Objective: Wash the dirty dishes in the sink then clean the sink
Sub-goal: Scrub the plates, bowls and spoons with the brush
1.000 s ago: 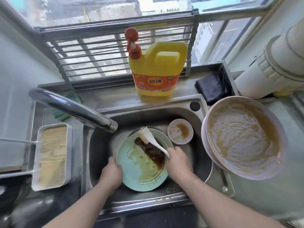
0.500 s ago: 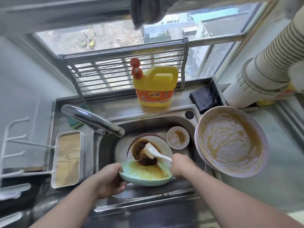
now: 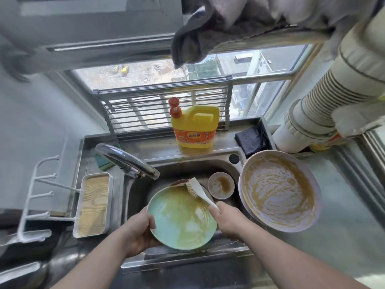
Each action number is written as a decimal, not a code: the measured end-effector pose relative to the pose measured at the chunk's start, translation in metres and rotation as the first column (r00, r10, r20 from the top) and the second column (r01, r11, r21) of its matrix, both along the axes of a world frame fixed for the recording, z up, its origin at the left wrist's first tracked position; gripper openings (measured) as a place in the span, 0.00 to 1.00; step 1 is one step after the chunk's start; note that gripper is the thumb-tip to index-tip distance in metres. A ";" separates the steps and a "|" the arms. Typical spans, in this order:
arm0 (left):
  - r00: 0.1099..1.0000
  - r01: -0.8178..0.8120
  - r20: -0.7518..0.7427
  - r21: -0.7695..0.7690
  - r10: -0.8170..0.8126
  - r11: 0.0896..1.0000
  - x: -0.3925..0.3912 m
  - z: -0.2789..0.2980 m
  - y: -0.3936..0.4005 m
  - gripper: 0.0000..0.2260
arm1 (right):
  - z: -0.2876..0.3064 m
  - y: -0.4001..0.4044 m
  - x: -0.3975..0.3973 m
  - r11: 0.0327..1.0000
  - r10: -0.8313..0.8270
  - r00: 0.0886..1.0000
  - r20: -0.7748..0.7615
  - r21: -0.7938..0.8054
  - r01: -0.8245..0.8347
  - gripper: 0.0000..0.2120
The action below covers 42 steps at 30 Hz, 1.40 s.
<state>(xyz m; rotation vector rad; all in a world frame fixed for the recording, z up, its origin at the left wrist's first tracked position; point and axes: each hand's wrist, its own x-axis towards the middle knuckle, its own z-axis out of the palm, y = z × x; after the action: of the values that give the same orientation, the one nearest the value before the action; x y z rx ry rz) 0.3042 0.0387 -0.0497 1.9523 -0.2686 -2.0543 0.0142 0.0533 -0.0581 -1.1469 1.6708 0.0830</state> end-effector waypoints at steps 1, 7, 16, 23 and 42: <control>0.999 -0.008 0.044 -0.063 0.010 0.998 -0.005 0.002 0.003 0.36 | 0.006 0.002 -0.004 0.997 0.056 0.997 -0.047 -0.042 -0.058 0.17; 0.963 -0.128 0.189 -0.300 0.191 0.945 -0.037 0.000 0.016 0.28 | 0.047 0.017 -0.014 0.967 0.182 0.981 0.059 -0.192 -0.168 0.16; 0.871 -0.140 0.364 -0.459 0.329 0.877 -0.085 -0.007 0.031 0.16 | 0.030 -0.016 0.049 0.970 0.144 0.989 0.015 -0.200 -0.138 0.18; 0.811 -0.205 0.409 -0.470 0.418 0.859 -0.064 -0.011 0.013 0.16 | 0.009 0.070 0.039 0.991 0.106 0.988 0.110 -0.090 -0.096 0.08; 0.884 -0.364 0.170 -0.331 0.435 0.871 -0.053 -0.002 0.003 0.12 | 0.017 0.010 0.021 0.973 0.131 0.990 -0.052 -0.184 -0.139 0.15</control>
<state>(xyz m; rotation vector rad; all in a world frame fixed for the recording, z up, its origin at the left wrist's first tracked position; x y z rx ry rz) 0.2510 0.0421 -0.0521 1.8786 -0.1808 -1.4290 0.0349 0.0635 -0.0415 -1.4089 1.6605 0.0354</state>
